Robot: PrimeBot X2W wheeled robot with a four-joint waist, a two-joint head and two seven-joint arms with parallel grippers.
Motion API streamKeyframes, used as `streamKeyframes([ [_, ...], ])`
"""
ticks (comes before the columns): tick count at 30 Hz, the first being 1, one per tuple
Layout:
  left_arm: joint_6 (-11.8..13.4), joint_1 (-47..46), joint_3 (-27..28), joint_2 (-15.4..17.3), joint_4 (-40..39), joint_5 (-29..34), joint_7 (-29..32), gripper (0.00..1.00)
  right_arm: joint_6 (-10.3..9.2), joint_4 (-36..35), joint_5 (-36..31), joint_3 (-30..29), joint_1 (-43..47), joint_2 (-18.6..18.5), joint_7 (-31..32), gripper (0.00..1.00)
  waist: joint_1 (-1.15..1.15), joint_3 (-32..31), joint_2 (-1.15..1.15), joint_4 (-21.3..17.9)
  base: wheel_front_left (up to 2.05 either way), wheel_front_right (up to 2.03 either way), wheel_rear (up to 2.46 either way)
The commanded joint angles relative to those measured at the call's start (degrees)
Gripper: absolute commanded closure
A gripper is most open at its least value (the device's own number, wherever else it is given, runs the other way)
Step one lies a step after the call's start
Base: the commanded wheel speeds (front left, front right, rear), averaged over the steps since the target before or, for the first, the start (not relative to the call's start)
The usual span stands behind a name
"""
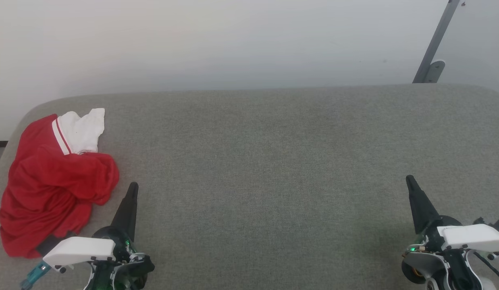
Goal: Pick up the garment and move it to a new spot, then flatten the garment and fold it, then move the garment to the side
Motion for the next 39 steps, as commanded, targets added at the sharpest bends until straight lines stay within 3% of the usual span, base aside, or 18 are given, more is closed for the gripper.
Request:
streamKeyframes([
  [1,-0.28,-0.63,0.11,-0.15,-0.20,-0.23,0.13,1.00,0.02,-0.09,0.25,-0.07,-0.28,0.18,0.03,1.00,0.00,0.00,0.00,0.00,0.00,0.00,0.00],
  [39,-0.28,-0.63,0.10,-0.15,-0.21,-0.23,0.13,1.00,0.02,-0.09,0.25,-0.06,-0.28,0.19,0.03,1.00,0.00,0.00,0.00,0.00,0.00,0.00,0.00],
])
